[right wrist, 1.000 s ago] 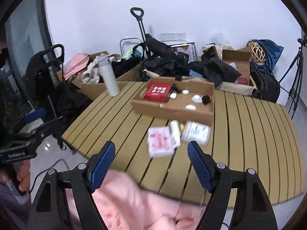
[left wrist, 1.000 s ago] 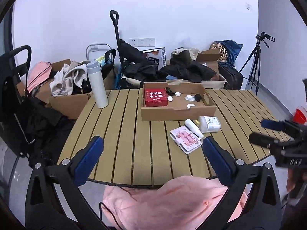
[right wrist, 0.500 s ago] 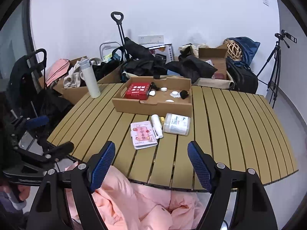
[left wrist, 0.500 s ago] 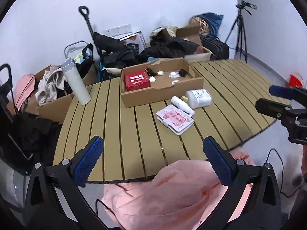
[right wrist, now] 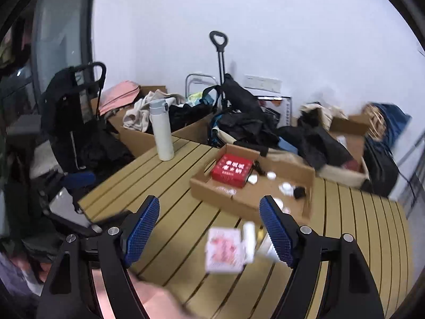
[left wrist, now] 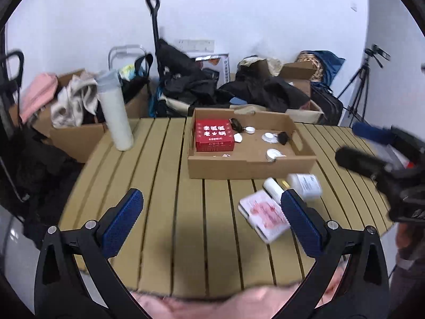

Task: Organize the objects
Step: 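Reach both grippers toward the white plastic jug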

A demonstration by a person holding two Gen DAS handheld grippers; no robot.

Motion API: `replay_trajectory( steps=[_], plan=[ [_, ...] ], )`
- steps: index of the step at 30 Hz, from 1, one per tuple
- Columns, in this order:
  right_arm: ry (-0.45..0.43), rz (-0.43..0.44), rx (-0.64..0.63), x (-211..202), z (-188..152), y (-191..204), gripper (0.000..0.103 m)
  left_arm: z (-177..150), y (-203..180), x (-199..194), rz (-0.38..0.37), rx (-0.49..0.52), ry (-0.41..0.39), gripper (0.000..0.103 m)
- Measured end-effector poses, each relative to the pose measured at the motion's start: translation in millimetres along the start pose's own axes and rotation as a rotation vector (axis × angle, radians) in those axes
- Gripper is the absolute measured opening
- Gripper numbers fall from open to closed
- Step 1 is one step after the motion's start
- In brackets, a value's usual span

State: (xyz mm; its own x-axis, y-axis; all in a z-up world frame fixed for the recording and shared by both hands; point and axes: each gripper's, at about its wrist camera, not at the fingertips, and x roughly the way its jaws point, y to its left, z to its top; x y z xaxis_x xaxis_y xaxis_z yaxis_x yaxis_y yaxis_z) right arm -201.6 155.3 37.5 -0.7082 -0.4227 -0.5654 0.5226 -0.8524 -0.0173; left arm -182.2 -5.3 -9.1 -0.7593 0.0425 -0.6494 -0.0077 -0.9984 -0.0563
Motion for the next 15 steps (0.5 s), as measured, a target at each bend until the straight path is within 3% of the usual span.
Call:
replay_trajectory(
  steps=[2,6,9,12,15],
  plan=[
    [0.043,-0.012,0.01,34,-9,-22,0.081,-2,-2,38,0.019,-0.006,0.057,0.103],
    [0.124,0.009,0.105,96,-49,-70,0.081,-27,-13,112,-0.019,-0.044,0.155,0.096],
    [0.162,0.025,0.116,118,-83,-95,0.081,-33,-19,138,-0.024,-0.056,0.184,0.082],
    [0.225,0.034,0.119,130,-109,-113,0.081,-35,-33,152,-0.13,-0.078,0.202,0.082],
    [0.245,-0.039,0.071,134,-117,-122,0.08,-34,-68,170,-0.16,0.015,0.248,0.082]
  ],
)
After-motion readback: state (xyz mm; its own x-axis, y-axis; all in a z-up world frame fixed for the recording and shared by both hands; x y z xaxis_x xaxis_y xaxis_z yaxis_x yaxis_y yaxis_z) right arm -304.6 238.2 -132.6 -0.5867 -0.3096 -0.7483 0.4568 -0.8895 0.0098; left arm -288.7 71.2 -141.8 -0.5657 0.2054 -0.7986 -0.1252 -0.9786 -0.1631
